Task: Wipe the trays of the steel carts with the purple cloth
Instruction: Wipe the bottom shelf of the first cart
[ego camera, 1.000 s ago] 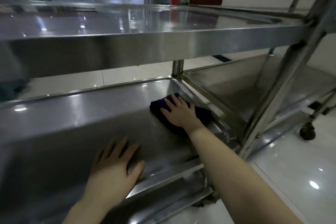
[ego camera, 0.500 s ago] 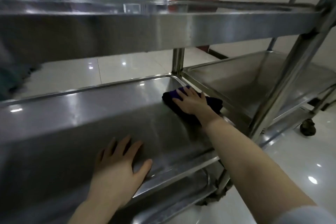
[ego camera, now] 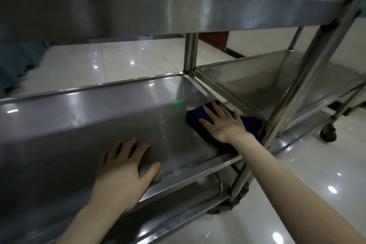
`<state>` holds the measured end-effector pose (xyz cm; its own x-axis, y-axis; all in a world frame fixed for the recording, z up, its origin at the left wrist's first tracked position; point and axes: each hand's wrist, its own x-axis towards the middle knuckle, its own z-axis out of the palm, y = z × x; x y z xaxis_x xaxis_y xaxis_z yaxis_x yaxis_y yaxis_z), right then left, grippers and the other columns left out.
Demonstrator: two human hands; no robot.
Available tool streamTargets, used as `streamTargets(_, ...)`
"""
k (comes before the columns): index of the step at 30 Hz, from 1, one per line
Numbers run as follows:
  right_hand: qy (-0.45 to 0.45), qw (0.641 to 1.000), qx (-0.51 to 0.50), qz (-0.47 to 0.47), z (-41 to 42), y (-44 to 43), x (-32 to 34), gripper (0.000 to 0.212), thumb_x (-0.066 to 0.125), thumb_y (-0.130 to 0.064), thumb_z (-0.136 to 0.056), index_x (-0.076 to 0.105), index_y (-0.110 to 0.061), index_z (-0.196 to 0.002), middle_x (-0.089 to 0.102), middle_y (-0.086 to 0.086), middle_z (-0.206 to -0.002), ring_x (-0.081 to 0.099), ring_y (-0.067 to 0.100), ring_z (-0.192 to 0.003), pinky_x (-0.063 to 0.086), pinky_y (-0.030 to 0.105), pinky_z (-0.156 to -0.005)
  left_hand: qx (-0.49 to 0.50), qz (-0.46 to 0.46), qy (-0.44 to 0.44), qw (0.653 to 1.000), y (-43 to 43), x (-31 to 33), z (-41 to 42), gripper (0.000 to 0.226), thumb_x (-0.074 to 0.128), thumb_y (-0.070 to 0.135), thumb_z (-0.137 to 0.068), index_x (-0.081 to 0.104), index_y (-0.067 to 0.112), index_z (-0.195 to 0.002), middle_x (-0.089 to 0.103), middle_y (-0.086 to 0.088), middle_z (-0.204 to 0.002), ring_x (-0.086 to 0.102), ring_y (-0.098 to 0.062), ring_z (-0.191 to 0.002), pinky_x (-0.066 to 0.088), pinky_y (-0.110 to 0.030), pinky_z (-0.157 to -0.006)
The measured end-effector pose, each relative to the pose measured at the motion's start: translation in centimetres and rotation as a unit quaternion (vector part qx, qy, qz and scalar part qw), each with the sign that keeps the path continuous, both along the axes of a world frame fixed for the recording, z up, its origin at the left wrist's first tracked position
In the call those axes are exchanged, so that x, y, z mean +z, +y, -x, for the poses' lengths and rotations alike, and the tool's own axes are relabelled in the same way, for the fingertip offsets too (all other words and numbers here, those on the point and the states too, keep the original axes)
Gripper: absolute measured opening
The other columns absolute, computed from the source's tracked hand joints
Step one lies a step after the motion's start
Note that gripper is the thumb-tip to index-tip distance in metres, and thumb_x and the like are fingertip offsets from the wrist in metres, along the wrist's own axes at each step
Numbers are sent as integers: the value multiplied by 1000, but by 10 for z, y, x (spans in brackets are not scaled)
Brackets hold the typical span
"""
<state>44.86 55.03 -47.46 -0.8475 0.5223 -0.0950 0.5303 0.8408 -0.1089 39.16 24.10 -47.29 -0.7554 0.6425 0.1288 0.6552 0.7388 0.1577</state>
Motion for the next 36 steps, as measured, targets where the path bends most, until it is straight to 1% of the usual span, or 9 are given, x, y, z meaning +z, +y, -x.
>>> streamTargets(6, 34, 999, -9, -4, 91, 29, 2, 64, 20, -62, -96, 14, -34, -154, 0, -5, -164, -4, 21, -150, -4, 55, -115, -8, -3, 15, 1000, -1, -6, 4, 77, 14, 76, -74, 46, 41, -136, 40, 8, -148, 32, -24, -139, 31, -42, -108)
streamTargets(11, 45, 998, 29, 19, 73, 7, -7, 65, 18, -63, -95, 10, -36, -154, -2, -6, -164, -3, 21, -150, -4, 55, -115, -18, -6, 33, 999, -1, -5, 0, 76, 20, 66, -84, 39, 25, -144, 46, -5, -144, 41, -31, -134, 38, -48, -104)
streamTargets(14, 41, 992, 115, 20, 71, -68, -11, 65, 17, -65, -94, 8, -39, -153, -7, -8, -163, -6, 19, -150, -3, 56, -115, -30, -32, 76, 996, 0, 1, -7, 66, 29, 53, -91, 41, 15, -144, 48, -15, -141, 47, -37, -128, 42, -51, -101)
streamTargets(18, 29, 964, 264, 35, 65, -139, -9, 64, 19, -66, -94, 7, -43, -152, -7, -11, -163, -6, 16, -149, -4, 53, -114, -33, -82, 67, 994, -6, 7, -15, 66, 20, 52, -95, 32, 16, -149, 40, -16, -145, 42, -38, -129, 41, -53, -101)
streamTargets(20, 30, 969, 244, 32, 45, -108, -3, 64, 21, -68, -94, 8, -45, -152, -6, -13, -162, -4, 14, -149, -1, 49, -116, -37, -82, 49, 995, -6, 7, -15, 66, 20, 52, -94, 31, 17, -149, 39, -16, -145, 40, -37, -131, 41, -53, -101)
streamTargets(26, -7, 999, 18, 25, -22, -10, 6, 64, 15, -67, -96, 2, -42, -153, -11, -9, -163, -7, 15, -150, -4, 48, -118, -17, -77, 48, 996, -2, 7, -13, 70, 23, 59, -89, 33, 20, -146, 40, -13, -143, 37, -34, -132, 40, -51, -104)
streamTargets(29, -16, 998, 35, 49, -13, -49, 6, 65, 17, -64, -96, 1, -39, -154, -14, -8, -162, -10, 17, -149, -4, 53, -117, 1, -73, 64, 995, -1, 11, -16, 69, 26, 57, -89, 39, 16, -143, 46, -16, -138, 43, -37, -126, 42, -51, -101)
streamTargets(32, 6, 988, 145, 55, -16, -98, 1, 67, 19, -67, -93, 4, -41, -153, -12, -9, -162, -8, 16, -149, -3, 51, -117, 25, -67, 78, 994, -2, 13, -17, 68, 28, 53, -89, 47, 9, -138, 53, -21, -129, 50, -41, -117, 45, -51, -92)
streamTargets(36, 13, 984, 168, 57, -37, -83, 10, 65, 22, -71, -92, 9, -47, -152, -5, -14, -163, -2, 12, -149, 3, 47, -118, 58, -64, 50, 995, -8, 15, -23, 70, 21, 53, -89, 50, 8, -135, 54, -23, -126, 52, -42, -113, 48, -51, -87)
